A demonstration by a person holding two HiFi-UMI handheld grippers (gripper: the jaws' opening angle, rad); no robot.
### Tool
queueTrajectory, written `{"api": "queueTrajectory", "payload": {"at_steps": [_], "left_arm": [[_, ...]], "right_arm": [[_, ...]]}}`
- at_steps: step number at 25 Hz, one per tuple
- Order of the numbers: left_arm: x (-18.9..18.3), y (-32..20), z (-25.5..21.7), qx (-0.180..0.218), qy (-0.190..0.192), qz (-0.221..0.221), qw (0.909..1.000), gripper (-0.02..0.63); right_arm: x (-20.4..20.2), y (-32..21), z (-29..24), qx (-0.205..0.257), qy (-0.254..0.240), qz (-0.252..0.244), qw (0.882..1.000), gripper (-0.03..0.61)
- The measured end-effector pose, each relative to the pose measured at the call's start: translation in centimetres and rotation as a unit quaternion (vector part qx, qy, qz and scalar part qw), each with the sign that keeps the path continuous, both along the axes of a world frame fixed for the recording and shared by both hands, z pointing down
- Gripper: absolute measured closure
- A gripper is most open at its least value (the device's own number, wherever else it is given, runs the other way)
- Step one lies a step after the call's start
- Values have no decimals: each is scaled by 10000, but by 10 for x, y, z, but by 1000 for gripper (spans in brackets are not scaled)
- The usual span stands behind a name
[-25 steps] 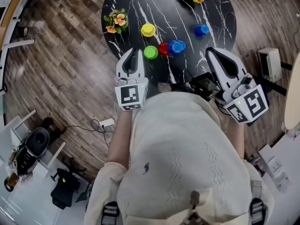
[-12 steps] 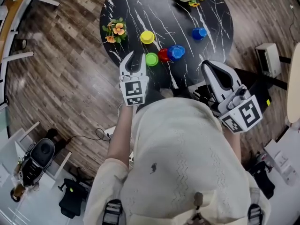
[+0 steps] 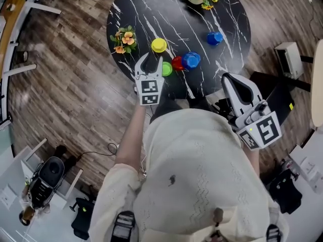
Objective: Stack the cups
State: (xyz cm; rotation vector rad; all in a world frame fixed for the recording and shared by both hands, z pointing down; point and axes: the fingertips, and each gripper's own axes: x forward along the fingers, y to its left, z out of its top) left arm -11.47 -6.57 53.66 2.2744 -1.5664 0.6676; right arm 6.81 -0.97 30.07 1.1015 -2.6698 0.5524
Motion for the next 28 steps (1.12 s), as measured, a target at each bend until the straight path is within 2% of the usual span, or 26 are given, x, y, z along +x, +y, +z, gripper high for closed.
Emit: {"api": "queueTrajectory", "payload": {"at_steps": [7, 16, 28], "left_arm": [[4, -15, 33, -489, -101, 266, 9984, 394], [4, -39, 66, -964, -259, 409, 9942, 379], [8, -50, 83, -1122, -532, 592, 9905, 379]], "right_arm": [[4, -1, 6, -49, 88, 284, 9995, 571], [11, -1, 10, -148, 154, 677, 9975, 570], [22, 9, 16, -230, 202, 1054, 9940, 569]]}}
